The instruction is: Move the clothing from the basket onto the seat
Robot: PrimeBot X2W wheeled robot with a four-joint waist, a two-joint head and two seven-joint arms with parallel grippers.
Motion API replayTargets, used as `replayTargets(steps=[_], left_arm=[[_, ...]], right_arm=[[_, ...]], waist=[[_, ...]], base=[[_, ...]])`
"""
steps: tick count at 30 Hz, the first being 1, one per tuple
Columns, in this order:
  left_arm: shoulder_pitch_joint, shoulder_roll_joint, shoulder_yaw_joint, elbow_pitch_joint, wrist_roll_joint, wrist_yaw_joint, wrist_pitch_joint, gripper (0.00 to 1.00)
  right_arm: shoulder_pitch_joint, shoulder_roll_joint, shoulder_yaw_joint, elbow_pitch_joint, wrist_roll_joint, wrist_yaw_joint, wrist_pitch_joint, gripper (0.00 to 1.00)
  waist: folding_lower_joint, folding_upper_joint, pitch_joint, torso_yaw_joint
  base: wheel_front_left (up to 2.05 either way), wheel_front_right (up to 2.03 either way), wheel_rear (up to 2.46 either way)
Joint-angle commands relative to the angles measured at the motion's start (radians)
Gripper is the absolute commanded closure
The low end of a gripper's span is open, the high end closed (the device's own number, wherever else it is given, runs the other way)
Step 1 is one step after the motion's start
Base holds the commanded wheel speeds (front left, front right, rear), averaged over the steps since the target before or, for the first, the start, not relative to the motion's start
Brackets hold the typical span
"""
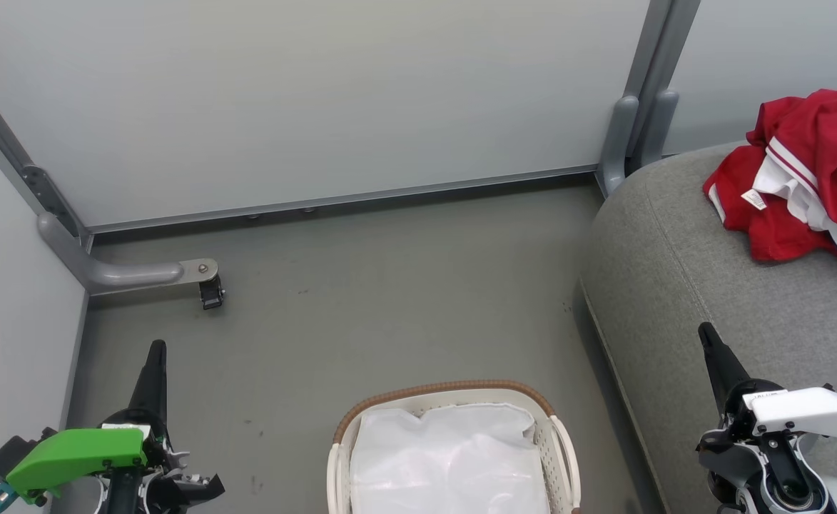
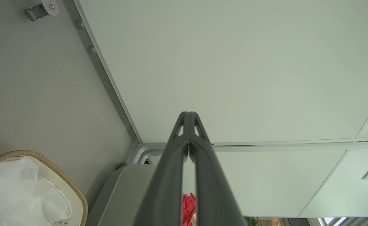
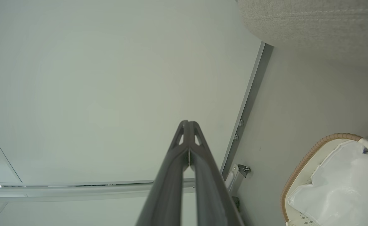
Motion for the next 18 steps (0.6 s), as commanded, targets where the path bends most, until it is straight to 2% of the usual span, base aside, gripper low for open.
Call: replayTargets(steps=[1,13,18], left_arm=[[-0.016,0.006,0.006,-0.006,-0.022,-0.007,0.005,1.0],[-0.024,0.006,0.014,-0.008,-0.089,-0.009,0.026,1.0],[-0.022,0.006,0.013,-0.007,-0.086,-0.009,0.025,1.0]], right_arm=[[0.007,-0.006,-0.006,-0.006,0.022,0.0,0.008,1.0],[0.012,-0.006,-0.016,-0.01,0.101,0.0,0.028,1.0],[0.012,-0.006,-0.015,-0.01,0.096,0.0,0.028,1.0]], waist=[[0.0,0.0104,-0.001,-0.001],[0.0,0.0115,-0.006,-0.01],[0.0,0.0115,-0.006,-0.01]], base=[[0.0,0.0,0.0],[0.0,0.0,0.0],[0.0,0.0,0.0]])
